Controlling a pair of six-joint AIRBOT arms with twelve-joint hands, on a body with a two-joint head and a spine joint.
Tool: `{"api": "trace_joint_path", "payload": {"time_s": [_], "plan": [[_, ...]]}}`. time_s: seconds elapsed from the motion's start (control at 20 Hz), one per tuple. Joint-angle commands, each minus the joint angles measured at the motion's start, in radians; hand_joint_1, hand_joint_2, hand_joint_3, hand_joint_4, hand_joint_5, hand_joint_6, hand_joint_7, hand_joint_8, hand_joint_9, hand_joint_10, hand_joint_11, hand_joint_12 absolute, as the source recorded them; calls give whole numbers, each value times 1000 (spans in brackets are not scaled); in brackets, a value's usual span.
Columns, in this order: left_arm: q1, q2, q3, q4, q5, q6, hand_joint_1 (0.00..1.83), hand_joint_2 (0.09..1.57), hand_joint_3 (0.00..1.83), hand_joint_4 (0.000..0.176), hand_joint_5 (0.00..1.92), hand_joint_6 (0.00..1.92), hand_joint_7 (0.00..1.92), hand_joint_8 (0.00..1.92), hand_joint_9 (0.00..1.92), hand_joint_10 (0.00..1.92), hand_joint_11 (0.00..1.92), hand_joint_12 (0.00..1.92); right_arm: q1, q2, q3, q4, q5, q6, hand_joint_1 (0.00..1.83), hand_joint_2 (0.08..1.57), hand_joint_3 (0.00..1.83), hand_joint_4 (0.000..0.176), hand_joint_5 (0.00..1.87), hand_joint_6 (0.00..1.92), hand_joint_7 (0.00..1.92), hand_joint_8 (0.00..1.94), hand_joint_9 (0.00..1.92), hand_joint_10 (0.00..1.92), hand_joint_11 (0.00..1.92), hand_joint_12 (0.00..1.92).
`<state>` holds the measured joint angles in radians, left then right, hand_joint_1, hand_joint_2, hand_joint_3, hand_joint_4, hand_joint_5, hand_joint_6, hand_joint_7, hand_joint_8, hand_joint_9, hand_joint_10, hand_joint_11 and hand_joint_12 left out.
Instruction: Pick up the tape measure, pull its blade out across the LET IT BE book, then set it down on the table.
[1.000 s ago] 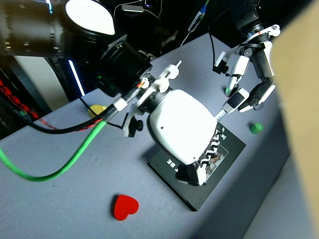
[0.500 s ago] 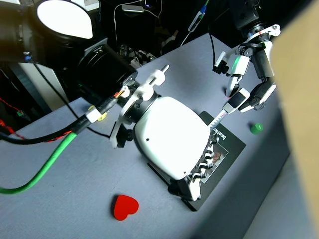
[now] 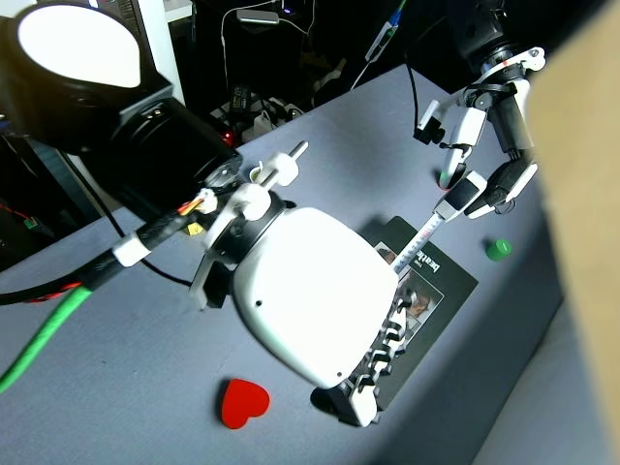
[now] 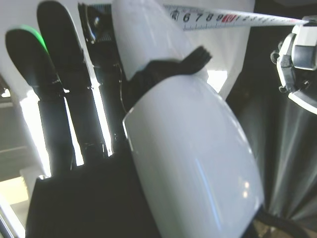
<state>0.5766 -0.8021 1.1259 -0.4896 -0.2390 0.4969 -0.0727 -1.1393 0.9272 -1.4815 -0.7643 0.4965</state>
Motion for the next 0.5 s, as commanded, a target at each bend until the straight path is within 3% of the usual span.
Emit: {"api": "trace_joint_path", "payload": {"time_s": [0.0,0.45], "plan": [[-8,7,11,0,-104,0,1390,1075,0,0,1005,688,1063,863,1038,1122,1088,907,13,18,13,-86,-42,-19,1219,1158,0,0,812,1116,999,1115,961,807,758,1309],[-7,7,15,4,-105,0,1390,1078,0,0,980,712,1065,862,1044,1119,1109,915,10,51,67,-85,-3,-21,1229,1156,0,0,815,1084,1004,1129,953,807,767,1307]]}}
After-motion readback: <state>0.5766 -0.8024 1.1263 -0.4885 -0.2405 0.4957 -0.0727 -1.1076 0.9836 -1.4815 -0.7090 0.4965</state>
